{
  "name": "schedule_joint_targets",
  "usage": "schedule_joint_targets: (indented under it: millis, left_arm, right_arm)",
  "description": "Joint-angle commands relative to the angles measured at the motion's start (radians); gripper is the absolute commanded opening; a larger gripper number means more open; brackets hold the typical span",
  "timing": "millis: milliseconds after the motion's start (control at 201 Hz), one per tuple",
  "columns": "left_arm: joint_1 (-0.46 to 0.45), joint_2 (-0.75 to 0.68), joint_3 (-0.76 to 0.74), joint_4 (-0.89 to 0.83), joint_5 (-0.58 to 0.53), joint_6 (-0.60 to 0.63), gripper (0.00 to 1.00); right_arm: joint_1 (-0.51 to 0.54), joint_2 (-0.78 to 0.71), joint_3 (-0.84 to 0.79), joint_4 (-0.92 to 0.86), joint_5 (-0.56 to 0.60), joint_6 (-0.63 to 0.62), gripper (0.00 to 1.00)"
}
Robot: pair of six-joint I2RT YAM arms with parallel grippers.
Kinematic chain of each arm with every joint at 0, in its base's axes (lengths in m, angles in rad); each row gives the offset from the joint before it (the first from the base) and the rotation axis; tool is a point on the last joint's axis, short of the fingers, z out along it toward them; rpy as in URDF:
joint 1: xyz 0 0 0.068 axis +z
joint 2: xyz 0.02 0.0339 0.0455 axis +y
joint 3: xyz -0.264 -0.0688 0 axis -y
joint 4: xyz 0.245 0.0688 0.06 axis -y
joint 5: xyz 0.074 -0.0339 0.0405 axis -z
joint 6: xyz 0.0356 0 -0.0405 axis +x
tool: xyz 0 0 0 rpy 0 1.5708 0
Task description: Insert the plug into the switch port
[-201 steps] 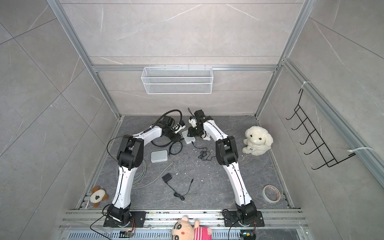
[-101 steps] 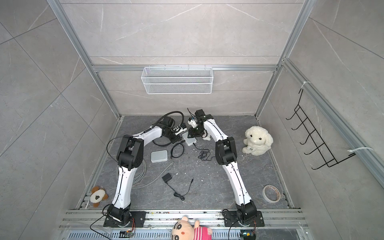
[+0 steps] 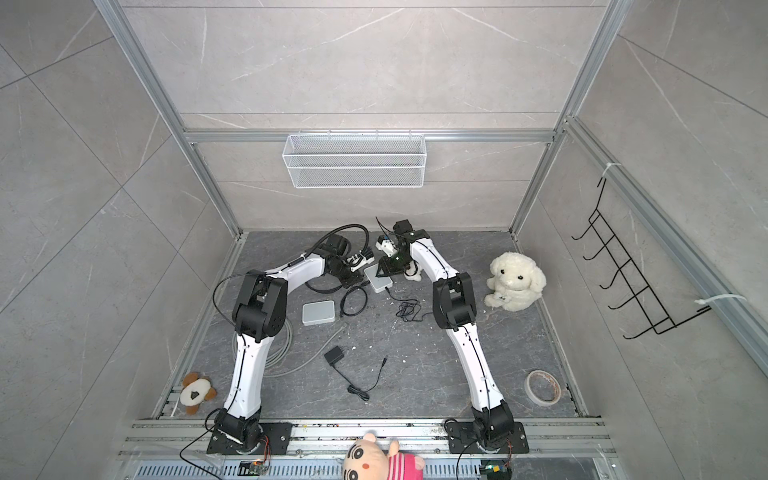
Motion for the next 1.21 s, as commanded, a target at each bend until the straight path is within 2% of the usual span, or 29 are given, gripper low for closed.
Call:
schedule_joint_targets:
  millis: [0, 259, 538, 662, 811, 1070, 1205]
  left_arm:
    - [-0.099, -0.020, -0.017, 0.016, 0.139, 0.034, 0.00]
    - [-0.134, -0.051, -0.062, 0.086, 0.138, 0.013, 0.00]
    - [-0.143, -0.033, -0.053, 0.157, 0.116, -0.071, 0.00]
    - [-0.144, -0.025, -0.044, 0.186, 0.121, -0.096, 0.00]
    - [-0.143, -0.009, -0.011, 0.162, 0.087, -0.108, 0.01]
    - [-0.092, 0.041, 0.127, -0.086, 0.019, -0.111, 0.12]
    - [-0.062, 0.048, 0.163, -0.172, -0.010, -0.138, 0.19]
  right_arm:
    - [0.083, 0.023, -0.025, -0.074, -0.129, -0.076, 0.41]
    - [0.125, 0.015, -0.076, -0.065, -0.185, -0.143, 0.38]
    - [0.148, -0.012, -0.156, -0.055, -0.367, -0.227, 0.36]
    - [0.156, -0.018, -0.176, -0.058, -0.376, -0.239, 0.36]
    - [0.141, -0.017, -0.169, -0.001, -0.297, -0.119, 0.37]
    - [0.063, -0.067, -0.136, 0.119, -0.159, 0.170, 0.49]
    - [0.045, -0.062, -0.066, 0.111, -0.130, 0.234, 0.52]
